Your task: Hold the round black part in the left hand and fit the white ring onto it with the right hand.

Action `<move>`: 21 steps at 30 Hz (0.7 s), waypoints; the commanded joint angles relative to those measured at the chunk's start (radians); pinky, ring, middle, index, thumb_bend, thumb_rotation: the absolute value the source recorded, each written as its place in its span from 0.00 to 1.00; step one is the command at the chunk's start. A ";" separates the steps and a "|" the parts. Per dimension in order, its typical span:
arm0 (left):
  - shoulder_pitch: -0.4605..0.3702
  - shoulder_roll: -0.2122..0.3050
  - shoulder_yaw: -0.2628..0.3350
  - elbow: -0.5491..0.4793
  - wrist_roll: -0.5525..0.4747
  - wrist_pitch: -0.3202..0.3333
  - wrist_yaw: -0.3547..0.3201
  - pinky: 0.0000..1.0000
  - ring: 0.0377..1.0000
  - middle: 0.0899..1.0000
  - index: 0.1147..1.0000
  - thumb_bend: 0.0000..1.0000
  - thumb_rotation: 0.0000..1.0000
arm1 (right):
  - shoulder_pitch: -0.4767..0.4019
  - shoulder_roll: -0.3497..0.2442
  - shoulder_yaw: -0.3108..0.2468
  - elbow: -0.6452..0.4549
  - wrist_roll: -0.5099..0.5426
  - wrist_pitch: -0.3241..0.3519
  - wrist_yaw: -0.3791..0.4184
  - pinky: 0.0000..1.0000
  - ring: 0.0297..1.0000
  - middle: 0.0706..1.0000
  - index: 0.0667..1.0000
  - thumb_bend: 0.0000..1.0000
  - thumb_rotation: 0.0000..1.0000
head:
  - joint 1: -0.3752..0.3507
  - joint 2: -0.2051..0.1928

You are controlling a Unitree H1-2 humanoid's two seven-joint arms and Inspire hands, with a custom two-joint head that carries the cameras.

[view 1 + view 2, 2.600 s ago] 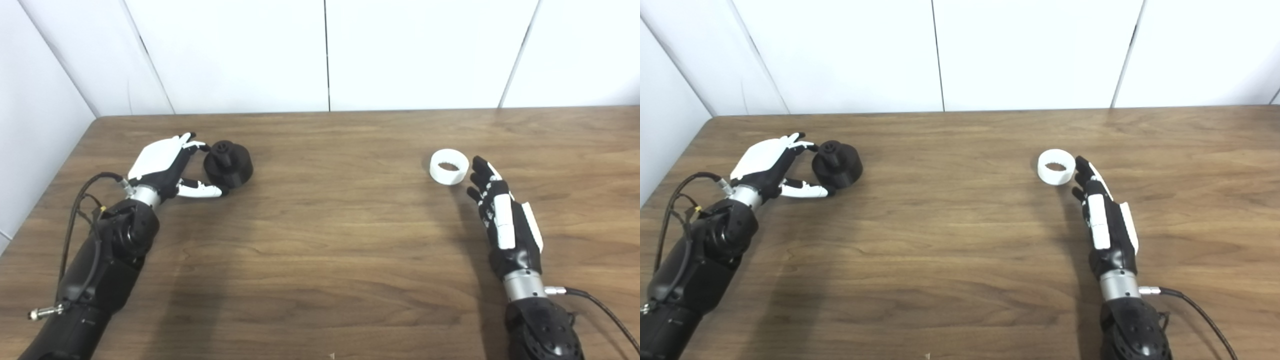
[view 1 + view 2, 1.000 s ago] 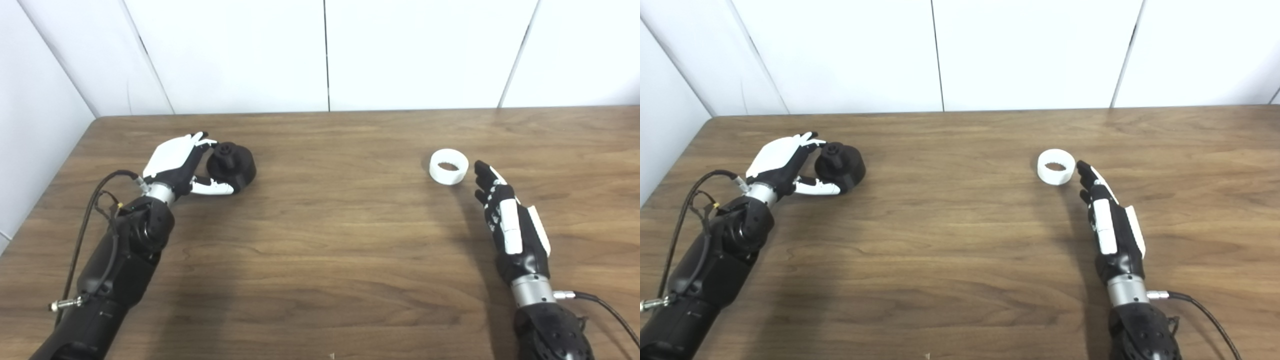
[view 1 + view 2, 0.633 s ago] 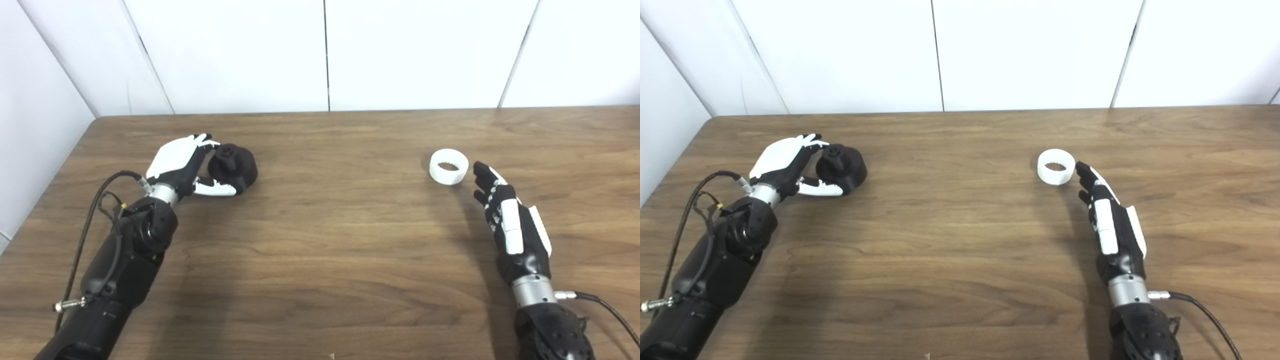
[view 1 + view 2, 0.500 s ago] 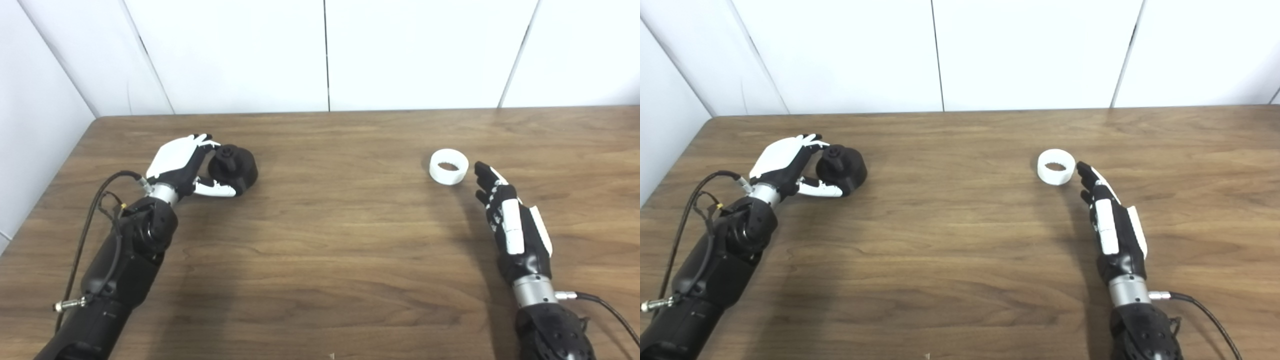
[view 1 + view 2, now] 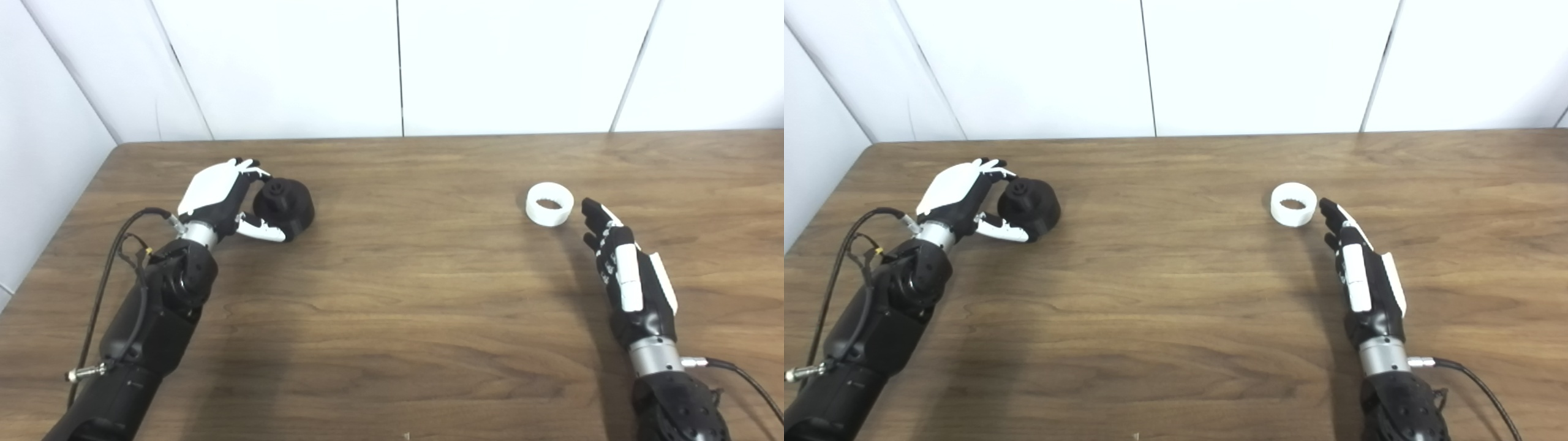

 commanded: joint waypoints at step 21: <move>0.008 0.018 0.009 -0.082 -0.027 0.003 -0.007 0.98 1.00 0.95 0.61 0.83 0.24 | -0.026 -0.011 -0.001 -0.014 0.008 -0.019 0.012 0.96 0.95 0.91 0.86 0.69 1.00 | 0.007 0.011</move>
